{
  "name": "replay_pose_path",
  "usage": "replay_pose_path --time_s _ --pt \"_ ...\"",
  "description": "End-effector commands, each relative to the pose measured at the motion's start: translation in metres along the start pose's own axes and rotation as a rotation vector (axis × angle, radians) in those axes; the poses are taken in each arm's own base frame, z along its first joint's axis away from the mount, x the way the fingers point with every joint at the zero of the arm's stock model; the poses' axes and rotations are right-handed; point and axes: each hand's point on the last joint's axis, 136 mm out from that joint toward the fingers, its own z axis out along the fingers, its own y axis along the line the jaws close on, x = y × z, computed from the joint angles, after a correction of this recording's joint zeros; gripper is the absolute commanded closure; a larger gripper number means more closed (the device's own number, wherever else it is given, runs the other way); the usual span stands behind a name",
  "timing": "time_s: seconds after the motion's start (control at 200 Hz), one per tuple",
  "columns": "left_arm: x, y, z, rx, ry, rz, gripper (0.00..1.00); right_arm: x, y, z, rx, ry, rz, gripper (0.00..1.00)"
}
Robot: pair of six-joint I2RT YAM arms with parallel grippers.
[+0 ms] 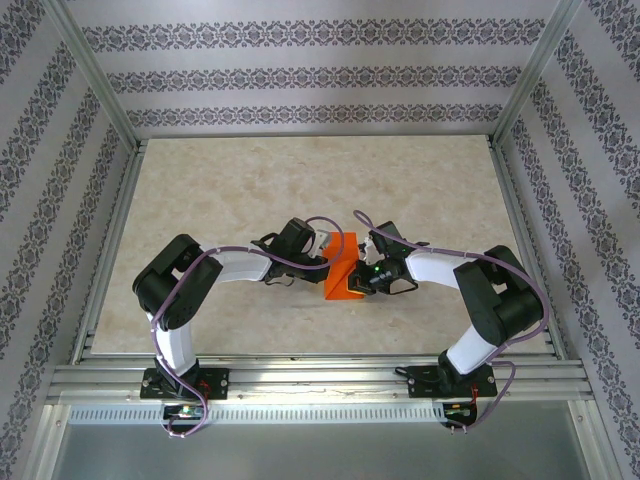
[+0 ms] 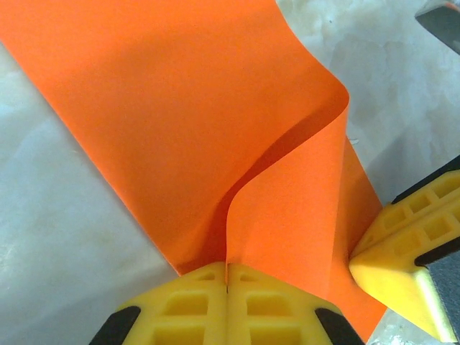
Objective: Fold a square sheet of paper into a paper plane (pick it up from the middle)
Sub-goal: Fold the triangle a second time at the center of the table.
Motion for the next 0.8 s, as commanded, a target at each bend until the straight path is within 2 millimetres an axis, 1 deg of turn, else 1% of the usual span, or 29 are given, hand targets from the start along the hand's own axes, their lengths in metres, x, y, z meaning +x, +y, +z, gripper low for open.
replay_pose_path --time_s 0.0,0.095,0.2,0.385,0.57,0.794 --pt "-0.004 0.006 0.000 -0.018 0.004 -0.003 1.00 0.009 -0.020 0.000 0.078 0.026 0.040 0.95" --pt "-0.003 0.006 0.001 -0.014 0.002 -0.007 1.00 0.009 -0.020 -0.001 0.077 0.026 0.038 0.95" --pt "-0.004 0.001 0.003 0.016 0.011 0.000 1.00 0.009 -0.020 0.000 0.074 0.026 0.042 0.95" --pt "-0.001 0.007 0.005 -0.015 0.023 -0.008 1.00 0.009 -0.020 0.001 0.074 0.030 0.043 0.94" --pt "0.008 0.013 0.006 -0.034 0.039 -0.018 1.00 0.007 -0.018 0.000 0.070 0.026 0.036 0.94" --pt "0.004 0.013 0.004 -0.037 0.021 -0.022 1.00 0.007 -0.017 -0.001 0.068 0.025 0.038 0.94"
